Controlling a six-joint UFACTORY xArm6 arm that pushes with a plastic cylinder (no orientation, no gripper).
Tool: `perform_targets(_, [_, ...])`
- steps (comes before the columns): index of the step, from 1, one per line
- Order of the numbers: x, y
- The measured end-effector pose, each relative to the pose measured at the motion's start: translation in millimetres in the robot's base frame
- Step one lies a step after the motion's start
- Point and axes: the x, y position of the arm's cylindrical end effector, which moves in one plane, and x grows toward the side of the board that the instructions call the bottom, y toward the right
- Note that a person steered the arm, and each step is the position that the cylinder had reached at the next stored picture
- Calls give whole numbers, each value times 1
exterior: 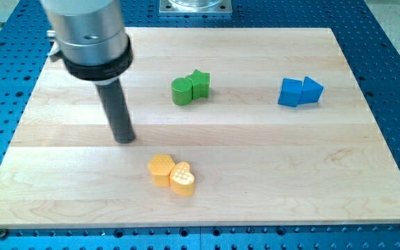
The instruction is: Separate the red circle from the red star
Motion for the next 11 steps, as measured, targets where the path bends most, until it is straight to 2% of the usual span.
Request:
perform_targets(2, [-34,49])
perform_targets(3, [-34,54])
perform_targets(4, [3,6])
perform_targets(5, [21,-12])
perform_targets(6, [-7,-89])
perform_targets(7, [-55,-177])
perform_targets(8, [-95,-197])
perform_targets(9, [-166,-196])
perform_targets(11, [-228,-174])
